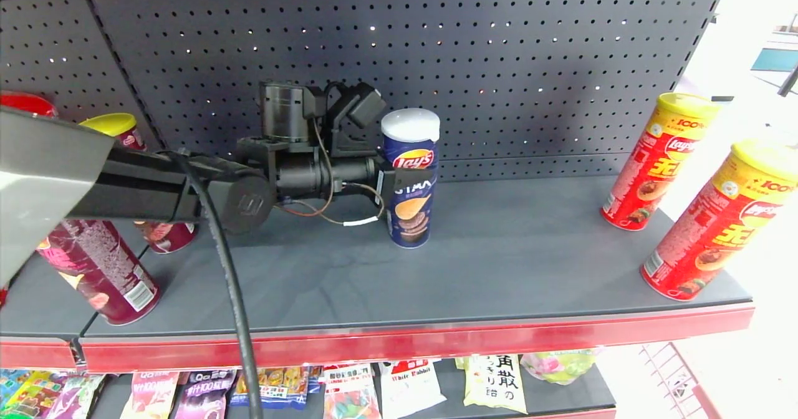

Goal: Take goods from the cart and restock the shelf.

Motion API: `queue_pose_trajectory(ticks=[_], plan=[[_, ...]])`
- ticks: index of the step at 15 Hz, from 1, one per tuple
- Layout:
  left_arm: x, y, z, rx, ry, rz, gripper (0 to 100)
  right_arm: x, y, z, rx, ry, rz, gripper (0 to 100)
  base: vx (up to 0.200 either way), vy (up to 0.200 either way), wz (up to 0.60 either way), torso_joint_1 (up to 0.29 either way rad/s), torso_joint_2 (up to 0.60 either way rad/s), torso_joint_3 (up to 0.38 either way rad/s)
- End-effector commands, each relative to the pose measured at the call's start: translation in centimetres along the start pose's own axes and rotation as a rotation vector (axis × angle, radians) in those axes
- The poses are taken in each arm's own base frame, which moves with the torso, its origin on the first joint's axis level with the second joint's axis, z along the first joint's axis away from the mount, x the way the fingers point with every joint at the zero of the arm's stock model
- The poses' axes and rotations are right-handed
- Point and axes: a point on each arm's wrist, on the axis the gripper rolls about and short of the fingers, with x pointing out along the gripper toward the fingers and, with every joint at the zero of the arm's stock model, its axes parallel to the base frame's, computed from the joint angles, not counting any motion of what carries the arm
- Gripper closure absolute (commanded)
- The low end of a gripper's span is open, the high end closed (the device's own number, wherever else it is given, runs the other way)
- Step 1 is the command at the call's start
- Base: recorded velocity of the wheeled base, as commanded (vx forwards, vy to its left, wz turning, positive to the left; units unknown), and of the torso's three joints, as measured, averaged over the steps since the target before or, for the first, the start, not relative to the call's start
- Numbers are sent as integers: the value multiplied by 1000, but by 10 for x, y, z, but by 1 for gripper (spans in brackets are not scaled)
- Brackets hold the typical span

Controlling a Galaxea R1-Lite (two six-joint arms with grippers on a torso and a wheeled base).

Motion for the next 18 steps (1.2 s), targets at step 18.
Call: queue_pose_trajectory(ticks=[18], plan=[[-84,-67,-10,-43,53,-137,100,0,0,1,0,1,4,100,0,0,0,0,0,0]])
